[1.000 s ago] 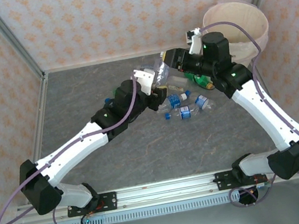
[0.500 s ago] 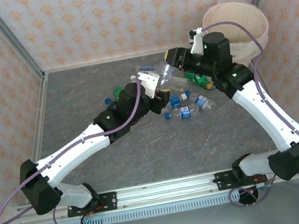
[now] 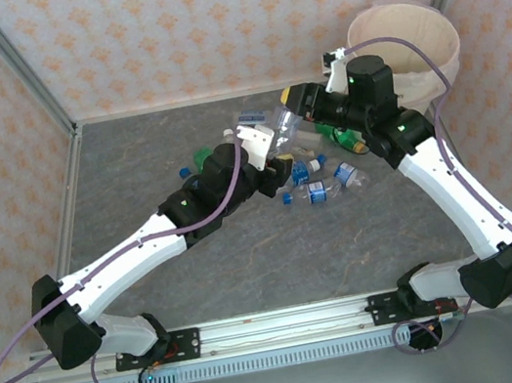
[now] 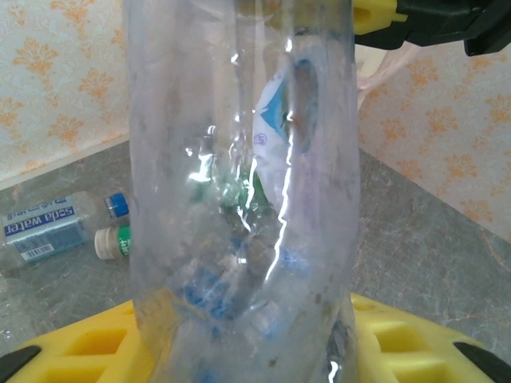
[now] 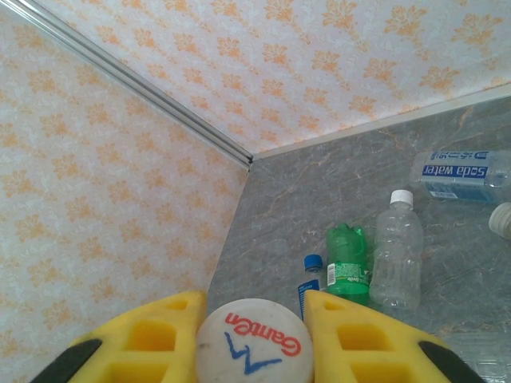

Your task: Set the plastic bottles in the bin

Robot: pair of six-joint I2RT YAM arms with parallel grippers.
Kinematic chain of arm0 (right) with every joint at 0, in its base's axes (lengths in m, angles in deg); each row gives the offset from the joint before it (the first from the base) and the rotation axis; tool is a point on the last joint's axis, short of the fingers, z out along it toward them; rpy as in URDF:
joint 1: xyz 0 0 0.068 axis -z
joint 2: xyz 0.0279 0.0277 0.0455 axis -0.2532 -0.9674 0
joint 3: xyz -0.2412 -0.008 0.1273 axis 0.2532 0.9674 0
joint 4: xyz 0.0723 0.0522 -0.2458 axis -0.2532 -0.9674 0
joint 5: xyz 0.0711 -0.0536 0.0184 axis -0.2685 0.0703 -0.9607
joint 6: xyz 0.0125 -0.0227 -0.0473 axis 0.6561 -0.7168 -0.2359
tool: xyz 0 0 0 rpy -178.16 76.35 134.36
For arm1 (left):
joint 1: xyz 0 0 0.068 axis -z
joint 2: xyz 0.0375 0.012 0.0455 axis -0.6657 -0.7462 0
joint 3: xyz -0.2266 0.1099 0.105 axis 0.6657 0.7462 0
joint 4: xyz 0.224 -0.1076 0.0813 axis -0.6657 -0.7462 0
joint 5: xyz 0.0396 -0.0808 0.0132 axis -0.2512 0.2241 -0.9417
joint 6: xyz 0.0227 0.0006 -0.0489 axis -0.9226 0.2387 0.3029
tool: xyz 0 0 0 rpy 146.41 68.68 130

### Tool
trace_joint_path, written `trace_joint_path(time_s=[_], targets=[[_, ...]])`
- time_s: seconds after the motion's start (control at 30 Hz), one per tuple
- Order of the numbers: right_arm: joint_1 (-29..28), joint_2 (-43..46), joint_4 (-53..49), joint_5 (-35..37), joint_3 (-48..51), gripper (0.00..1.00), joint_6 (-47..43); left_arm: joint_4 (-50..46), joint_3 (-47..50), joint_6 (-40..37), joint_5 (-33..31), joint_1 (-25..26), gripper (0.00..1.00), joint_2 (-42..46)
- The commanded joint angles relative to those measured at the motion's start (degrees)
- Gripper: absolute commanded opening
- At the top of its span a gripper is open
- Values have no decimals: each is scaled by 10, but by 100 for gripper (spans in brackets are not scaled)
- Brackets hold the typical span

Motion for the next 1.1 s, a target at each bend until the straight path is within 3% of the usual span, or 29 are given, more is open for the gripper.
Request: trace_joint_path(time_s=[0.0,0.07,0.17,0.27,0.4,0.6,0.83,1.07], targets=[[-2,14,-9,13,-21,25,-8,-10,-15,-10,-22,3,53,4],[-2,20,-9,28,-21,24,-8,-6,-14,-6,-29,3,58,6],[1,28,-9,52,-21,24,-4,-6,-18,4,-50,3,93,10],[11,34,-10,68,-27,24,-2,-11,-27,8,-59,3,99,14],[40,48,-17,126,-40,19,-3,-8,-33,23,-85,3,99,31],[133,53,-17,174,-57,19,14,-7,-26,55,-123,2,99,59],[211,49,-22,328,-108,18,13,21,22,87,-143,1,99,109],[234,26,55,462,-113,19,-16,63,95,140,-115,0,99,164]])
